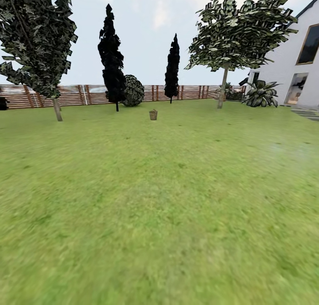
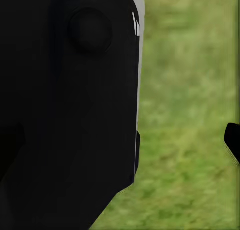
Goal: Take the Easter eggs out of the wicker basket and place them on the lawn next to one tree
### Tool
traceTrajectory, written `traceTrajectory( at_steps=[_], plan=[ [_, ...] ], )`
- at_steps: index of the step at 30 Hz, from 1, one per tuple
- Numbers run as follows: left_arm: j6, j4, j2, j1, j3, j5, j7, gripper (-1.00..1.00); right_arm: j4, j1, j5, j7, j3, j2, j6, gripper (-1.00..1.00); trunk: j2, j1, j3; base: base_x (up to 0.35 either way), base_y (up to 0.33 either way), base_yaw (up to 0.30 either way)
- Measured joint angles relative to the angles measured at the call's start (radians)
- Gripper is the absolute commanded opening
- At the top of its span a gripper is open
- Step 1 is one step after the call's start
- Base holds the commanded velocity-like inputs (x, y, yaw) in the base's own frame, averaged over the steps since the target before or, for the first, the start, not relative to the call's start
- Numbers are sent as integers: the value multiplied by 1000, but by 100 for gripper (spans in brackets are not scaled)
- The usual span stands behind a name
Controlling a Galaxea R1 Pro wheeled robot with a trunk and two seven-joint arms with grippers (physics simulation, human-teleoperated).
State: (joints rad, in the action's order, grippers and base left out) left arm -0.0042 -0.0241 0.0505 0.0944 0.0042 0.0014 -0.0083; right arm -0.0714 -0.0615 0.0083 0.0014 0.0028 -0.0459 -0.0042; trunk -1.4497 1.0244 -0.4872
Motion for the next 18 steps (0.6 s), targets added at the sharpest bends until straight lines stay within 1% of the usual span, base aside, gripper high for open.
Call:
traceTrajectory(
  at_steps=[18],
  plan=[
    [0, 0, 0, 0, 0, 0, 0, 100, 0, 0, 0, 0, 0, 0, 0, 100, 0, 0, 0, 337, 0, 0]
  ],
)
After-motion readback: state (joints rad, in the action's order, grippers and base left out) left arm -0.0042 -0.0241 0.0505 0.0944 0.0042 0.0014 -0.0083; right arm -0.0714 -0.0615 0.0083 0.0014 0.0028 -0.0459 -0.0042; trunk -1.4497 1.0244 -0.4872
